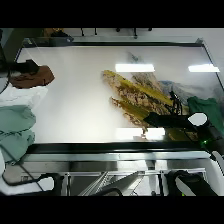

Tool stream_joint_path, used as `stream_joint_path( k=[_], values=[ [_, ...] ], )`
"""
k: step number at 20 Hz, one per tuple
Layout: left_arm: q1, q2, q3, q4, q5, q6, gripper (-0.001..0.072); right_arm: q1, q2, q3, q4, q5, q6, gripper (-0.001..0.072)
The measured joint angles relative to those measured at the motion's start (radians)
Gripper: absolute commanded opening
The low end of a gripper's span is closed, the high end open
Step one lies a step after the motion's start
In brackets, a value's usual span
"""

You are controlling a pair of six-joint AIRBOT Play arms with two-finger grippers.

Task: Fold the shirts.

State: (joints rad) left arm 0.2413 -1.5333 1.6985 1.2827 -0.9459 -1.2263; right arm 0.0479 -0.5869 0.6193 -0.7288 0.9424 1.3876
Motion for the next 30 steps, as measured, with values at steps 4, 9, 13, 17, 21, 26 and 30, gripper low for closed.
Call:
stream_joint_path(
  k=[4,9,13,17,21,26,30],
  values=[
    [0.036,-0.380,0.281,0.060,0.064,0.056,0.0697,0.000,0.000,0.000,0.000,0.000,0.000,0.0018],
    [0.017,-0.619,0.295,0.152,0.249,0.160,0.0696,0.000,0.000,0.000,0.000,0.000,0.000,0.0018],
    [-0.002,-0.684,0.282,0.235,0.341,0.189,0.0346,0.000,0.000,0.000,0.000,0.000,0.000,0.0018],
    [0.000,-0.712,0.284,0.279,0.364,0.207,0.0011,0.000,0.000,0.000,0.000,0.000,0.000,0.0018],
    [-0.009,-0.699,0.343,0.296,0.261,0.195,0.0009,0.000,0.000,0.000,0.000,0.000,0.000,0.0018],
    [-0.047,-0.482,0.351,0.255,0.256,0.131,0.0010,0.000,0.000,0.000,0.000,0.000,0.000,0.0018],
    [-0.096,-0.257,0.352,0.063,0.216,0.109,0.0011,0.000,0.000,0.000,0.000,0.000,0.000,0.0018]
  ],
)
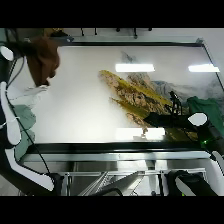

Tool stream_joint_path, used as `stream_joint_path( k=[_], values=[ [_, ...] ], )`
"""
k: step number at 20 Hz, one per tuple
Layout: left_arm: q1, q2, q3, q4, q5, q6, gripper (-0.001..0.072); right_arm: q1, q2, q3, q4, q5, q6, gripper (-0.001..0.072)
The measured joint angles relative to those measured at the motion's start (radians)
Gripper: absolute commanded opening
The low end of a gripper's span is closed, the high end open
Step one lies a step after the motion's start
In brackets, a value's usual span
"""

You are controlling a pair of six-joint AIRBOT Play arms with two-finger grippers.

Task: Fold the shirts.

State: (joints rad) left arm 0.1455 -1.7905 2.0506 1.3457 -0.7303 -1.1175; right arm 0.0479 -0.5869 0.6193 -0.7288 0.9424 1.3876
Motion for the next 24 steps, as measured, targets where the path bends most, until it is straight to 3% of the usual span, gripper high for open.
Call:
stream_joint_path(
  k=[8,9,10,15,20,21,22,24],
  values=[
    [-0.193,0.283,-0.202,-0.320,-0.465,-0.079,0.0020,0.000,0.000,0.000,0.000,0.000,0.000,0.0018],
    [-0.237,0.304,-0.260,-0.345,-0.500,-0.093,0.0188,0.000,0.000,0.000,0.000,0.000,0.000,0.0018],
    [-0.280,0.315,-0.314,-0.362,-0.527,-0.104,0.0669,0.000,0.000,0.000,0.000,-0.001,0.000,0.0018],
    [-0.451,0.323,-0.481,-0.387,-0.582,-0.187,0.0687,0.000,0.000,0.000,0.000,-0.002,0.000,0.0019],
    [-0.399,0.356,-0.462,-0.383,-0.735,-0.290,0.0687,0.001,0.000,0.000,0.038,0.036,0.000,0.0035],
    [-0.373,0.381,-0.491,-0.360,-0.767,-0.304,0.0687,0.001,0.000,0.000,0.041,0.047,0.000,0.0149],
    [-0.346,0.414,-0.537,-0.328,-0.786,-0.315,0.0687,0.001,0.000,0.000,0.043,0.055,-0.004,0.0330],
    [-0.287,0.490,-0.675,-0.258,-0.785,-0.323,0.0687,0.002,0.000,-0.002,0.047,0.072,-0.013,0.0364]
  ],
)
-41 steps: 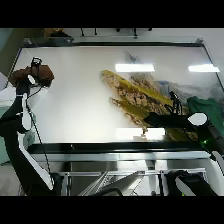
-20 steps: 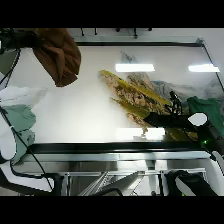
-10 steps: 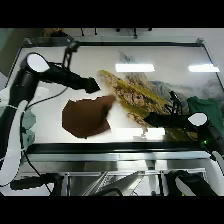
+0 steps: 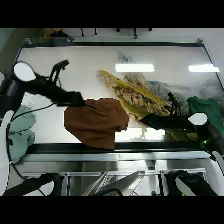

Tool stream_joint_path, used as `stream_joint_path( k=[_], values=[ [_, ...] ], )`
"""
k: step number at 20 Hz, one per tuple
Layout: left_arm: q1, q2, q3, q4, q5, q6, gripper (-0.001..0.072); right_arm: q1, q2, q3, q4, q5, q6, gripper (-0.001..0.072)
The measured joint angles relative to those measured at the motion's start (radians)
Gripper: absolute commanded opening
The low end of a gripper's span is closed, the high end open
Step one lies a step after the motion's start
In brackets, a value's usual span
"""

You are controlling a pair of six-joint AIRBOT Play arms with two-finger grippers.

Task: Fold the shirts.

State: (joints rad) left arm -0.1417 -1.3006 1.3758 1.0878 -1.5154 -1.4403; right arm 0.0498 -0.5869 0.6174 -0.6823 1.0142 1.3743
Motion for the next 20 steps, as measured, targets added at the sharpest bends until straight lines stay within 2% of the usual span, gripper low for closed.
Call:
stream_joint_path(
  k=[5,8,13,17,18,20],
  values=[
    [0.183,0.131,-0.412,0.068,0.168,0.055,0.0687,0.053,-0.010,-0.052,0.003,0.008,-0.026,0.0364],
    [0.290,0.103,-0.523,0.049,0.272,0.111,0.0686,0.170,-0.061,-0.090,0.015,-0.067,-0.033,0.0364],
    [0.369,-0.060,-0.486,-0.022,0.347,0.178,0.0686,0.412,-0.262,-0.103,0.089,-0.284,-0.050,0.0363],
    [0.332,-0.182,-0.384,-0.039,0.361,0.195,0.0684,0.511,-0.412,-0.056,0.212,-0.349,-0.127,0.0363],
    [0.316,-0.208,-0.356,-0.039,0.363,0.196,0.0604,0.524,-0.440,-0.041,0.236,-0.358,-0.142,0.0363],
    [0.292,-0.246,-0.312,-0.042,0.365,0.200,0.0320,0.545,-0.488,-0.008,0.262,-0.366,-0.166,0.0362]
  ],
)
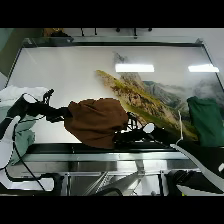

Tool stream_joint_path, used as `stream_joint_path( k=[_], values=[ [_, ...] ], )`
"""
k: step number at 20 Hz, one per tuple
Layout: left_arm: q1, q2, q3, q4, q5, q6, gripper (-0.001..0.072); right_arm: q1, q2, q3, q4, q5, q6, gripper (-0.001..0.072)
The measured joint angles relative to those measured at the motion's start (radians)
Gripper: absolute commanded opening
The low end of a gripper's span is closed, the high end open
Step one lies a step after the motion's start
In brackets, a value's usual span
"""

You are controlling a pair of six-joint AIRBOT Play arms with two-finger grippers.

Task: Fold the shirts.

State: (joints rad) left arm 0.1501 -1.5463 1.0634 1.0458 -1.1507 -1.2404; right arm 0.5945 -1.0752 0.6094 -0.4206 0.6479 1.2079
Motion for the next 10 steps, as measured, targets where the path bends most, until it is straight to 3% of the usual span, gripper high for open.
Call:
stream_joint_path(
  k=[1,2,3,5,10],
  values=[
    [-0.011,-0.016,0.018,-0.002,0.000,0.000,0.0175,0.009,-0.021,0.015,0.006,-0.005,-0.010,0.0359],
    [-0.019,-0.029,0.031,-0.002,0.001,0.000,0.0013,0.016,-0.036,0.027,0.013,-0.010,-0.021,0.0300],
    [-0.026,-0.041,0.045,-0.002,0.001,0.001,0.0016,0.024,-0.050,0.039,0.013,-0.018,-0.031,0.0110],
    [-0.033,-0.057,0.069,-0.002,-0.015,0.003,0.0015,0.033,-0.068,0.063,0.006,-0.026,-0.055,0.0024],
    [-0.040,0.009,0.167,-0.003,-0.081,0.001,0.0014,0.009,-0.028,0.156,-0.024,-0.018,-0.118,0.0017]
  ],
)
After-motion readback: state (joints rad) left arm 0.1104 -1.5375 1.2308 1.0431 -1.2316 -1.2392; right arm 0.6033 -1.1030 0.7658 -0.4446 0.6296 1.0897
